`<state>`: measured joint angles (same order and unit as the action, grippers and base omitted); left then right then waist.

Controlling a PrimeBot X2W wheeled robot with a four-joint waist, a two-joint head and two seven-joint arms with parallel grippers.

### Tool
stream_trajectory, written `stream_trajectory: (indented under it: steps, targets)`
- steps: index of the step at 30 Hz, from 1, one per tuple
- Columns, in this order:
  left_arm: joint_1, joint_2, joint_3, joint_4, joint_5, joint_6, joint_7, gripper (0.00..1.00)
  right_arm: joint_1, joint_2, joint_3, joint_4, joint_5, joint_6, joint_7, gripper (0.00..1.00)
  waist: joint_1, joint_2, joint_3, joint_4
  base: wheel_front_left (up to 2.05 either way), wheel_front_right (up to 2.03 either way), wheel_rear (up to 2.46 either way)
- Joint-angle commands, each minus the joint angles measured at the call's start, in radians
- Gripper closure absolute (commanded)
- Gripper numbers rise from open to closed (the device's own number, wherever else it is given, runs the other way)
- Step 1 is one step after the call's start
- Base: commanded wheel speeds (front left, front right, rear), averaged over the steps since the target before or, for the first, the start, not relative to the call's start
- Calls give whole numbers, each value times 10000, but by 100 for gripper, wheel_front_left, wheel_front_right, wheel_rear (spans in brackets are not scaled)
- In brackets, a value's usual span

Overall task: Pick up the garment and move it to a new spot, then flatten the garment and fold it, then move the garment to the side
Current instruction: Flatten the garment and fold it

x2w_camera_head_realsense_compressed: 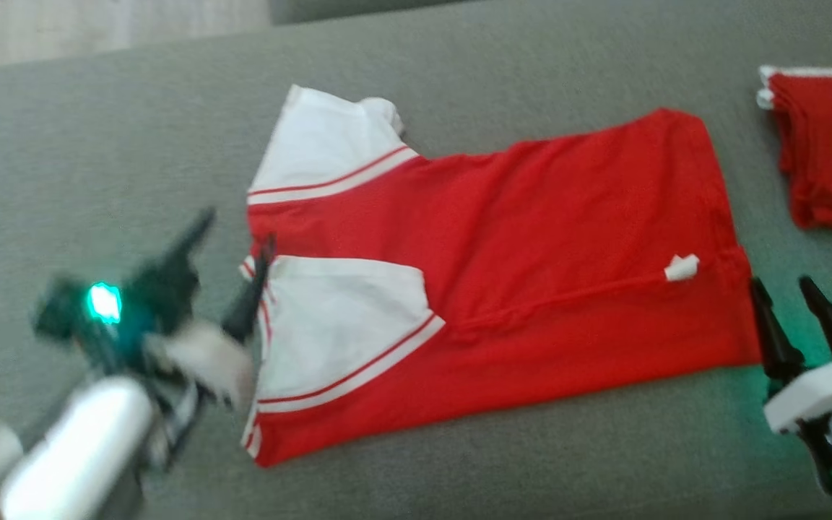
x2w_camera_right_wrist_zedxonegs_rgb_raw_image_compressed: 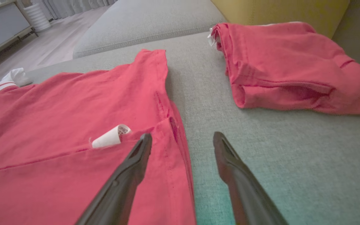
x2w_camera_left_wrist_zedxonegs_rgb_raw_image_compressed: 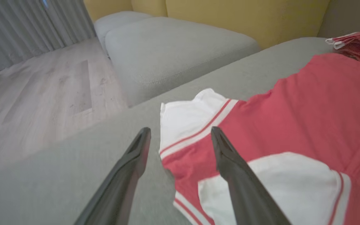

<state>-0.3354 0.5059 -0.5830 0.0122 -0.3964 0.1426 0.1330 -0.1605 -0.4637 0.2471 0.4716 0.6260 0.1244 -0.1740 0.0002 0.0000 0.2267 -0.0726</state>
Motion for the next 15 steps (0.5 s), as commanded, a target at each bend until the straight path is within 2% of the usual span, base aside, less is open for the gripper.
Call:
stream_trajectory:
  steps: [1,5,8,15]
  targets:
    - [-996,498,444,-215,-34,-363,317,0,-213,-160,20,-425,-124,63,41,0,-2,0,453,-404,0,0,0]
    - [-2822,772,391,392,-415,-1596,1427,0,-329,-41,-9,-935,-285,63,140,0,-2,0,950,-717,0,0,0]
    - [-4094,778,339,1135,-819,-2225,2312,0,-420,19,10,-1173,-385,63,170,0,-2,0,1302,-940,0,0,0]
    - [-6140,567,149,2868,-1489,-2609,3633,0,-625,224,121,-1388,-459,63,163,0,-2,0,1965,-1348,0,0,0]
